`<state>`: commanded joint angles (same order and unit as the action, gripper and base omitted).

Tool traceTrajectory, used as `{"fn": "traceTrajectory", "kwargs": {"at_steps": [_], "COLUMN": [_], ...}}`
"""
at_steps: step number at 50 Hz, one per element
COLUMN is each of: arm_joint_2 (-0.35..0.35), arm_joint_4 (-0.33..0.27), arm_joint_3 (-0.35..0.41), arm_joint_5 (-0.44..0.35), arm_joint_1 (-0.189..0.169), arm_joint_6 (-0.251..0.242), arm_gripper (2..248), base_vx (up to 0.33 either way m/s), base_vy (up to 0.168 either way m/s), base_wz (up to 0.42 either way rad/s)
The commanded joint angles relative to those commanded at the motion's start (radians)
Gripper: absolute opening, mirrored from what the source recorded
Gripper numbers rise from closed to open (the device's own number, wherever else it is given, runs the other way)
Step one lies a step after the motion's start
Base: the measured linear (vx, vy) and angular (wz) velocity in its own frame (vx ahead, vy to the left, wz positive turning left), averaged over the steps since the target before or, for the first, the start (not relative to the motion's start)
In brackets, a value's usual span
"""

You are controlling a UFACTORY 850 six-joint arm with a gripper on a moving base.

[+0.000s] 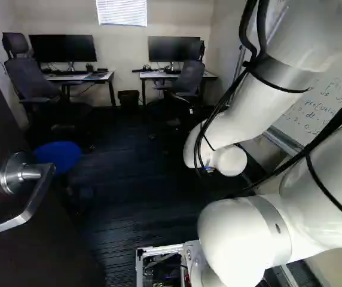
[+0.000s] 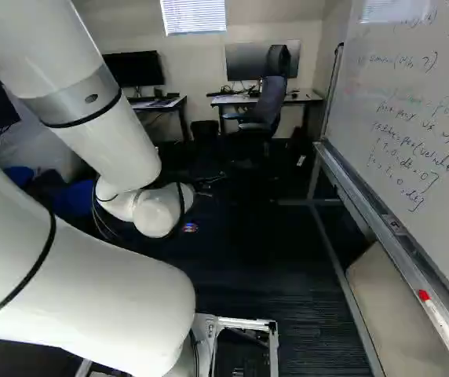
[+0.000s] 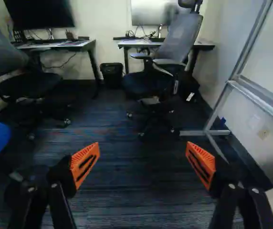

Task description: Open the door and move inside

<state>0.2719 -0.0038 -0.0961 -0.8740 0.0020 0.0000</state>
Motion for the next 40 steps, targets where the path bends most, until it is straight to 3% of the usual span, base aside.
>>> {"fn": "traceTrajectory", "kwargs": {"at_steps": [40], "arm_joint_2": [0.007], "arm_joint_4": [0.004], "arm_joint_3": [0.009], "arm_joint_5": [0.001], "arm_joint_1": [-0.002], "arm_joint_6": [0.000], "arm_gripper": [247], "base_vx": [0.000], "base_vy": [0.000], "base_wz": [0.000]}}
